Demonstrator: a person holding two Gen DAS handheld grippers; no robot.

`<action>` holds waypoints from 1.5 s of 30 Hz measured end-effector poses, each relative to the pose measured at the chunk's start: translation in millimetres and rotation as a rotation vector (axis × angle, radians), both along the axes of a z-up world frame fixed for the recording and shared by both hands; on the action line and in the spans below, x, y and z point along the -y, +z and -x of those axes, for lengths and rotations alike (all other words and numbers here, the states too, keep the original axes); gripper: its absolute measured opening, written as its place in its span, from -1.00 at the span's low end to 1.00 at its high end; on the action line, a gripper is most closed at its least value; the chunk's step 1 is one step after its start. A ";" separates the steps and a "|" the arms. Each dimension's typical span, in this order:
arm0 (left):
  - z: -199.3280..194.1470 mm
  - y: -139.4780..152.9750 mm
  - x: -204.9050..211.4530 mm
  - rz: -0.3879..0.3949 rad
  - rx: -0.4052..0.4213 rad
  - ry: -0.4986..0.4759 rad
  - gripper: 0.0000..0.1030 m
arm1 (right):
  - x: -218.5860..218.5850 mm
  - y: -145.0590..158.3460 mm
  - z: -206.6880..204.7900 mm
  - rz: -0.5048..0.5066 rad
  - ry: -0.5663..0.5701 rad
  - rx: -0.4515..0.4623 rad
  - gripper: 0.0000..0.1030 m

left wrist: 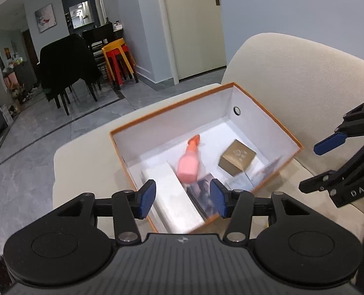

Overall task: Organize rigid objects
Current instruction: 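Withdraw both tools from the shoebox toward the pink cup and plaid case, then grasp the pink cup with the left tool while the right tool grasps the plaid case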

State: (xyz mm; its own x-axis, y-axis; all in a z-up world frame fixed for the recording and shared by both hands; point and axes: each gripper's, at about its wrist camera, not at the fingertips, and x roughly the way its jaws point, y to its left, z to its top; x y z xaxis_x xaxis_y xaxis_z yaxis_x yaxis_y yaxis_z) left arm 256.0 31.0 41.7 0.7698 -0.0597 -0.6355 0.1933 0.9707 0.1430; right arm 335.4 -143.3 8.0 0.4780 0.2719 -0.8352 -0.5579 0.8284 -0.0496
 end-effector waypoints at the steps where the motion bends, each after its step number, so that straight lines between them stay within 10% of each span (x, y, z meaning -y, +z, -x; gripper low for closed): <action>1: 6.8 -1.4 0.1 0.007 0.002 0.002 0.19 | 2.1 -1.2 4.2 -0.004 0.000 -0.002 0.29; 45: 183.3 -104.2 54.0 0.250 -0.127 0.065 0.52 | 78.6 -102.9 96.2 -0.161 -0.156 -0.110 0.35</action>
